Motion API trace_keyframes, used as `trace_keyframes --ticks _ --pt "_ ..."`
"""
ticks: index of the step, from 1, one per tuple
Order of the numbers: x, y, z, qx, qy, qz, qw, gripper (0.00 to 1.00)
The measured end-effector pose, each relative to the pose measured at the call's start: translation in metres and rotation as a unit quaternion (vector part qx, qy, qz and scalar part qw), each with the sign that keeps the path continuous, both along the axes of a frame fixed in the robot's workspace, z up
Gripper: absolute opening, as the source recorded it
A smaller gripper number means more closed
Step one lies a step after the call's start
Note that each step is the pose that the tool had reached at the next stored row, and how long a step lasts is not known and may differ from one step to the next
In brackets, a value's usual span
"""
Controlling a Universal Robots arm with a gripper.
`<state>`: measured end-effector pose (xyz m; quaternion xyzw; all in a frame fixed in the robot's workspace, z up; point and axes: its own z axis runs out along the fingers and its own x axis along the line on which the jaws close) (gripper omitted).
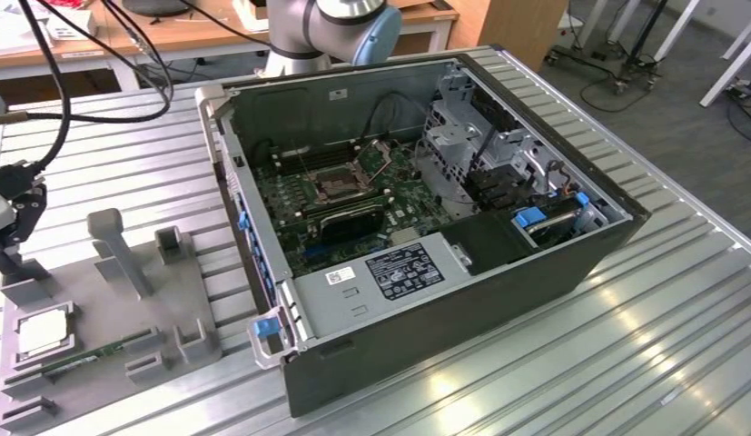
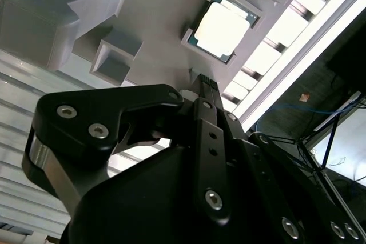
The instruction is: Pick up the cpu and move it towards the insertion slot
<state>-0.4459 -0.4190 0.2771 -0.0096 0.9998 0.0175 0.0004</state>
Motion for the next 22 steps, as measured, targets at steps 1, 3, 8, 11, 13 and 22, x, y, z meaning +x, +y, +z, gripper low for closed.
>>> trace_keyframes --ticks 1,3,8,11,13,22 --pt "-0.0001 -0.0006 -0.0006 -0.0001 0.0 0.0 1.0 0.11" --pt "-0.0002 -0.0021 -0.0018 -0.0002 0.0 0.0 1.0 0.11" --pt "-0.0007 -0.0053 -0.004 -0.0008 0.0 0.0 1.0 0.11" --pt "-0.0012 -0.0065 -0.0049 -0.001 -0.0001 0.0 1.0 0.11" --pt "-0.002 -0.0071 -0.0055 -0.001 -0.0001 0.0 1.0 0.11" --pt "-0.0046 -0.0079 -0.0072 -0.0014 0.0 0.0 1.0 0.11"
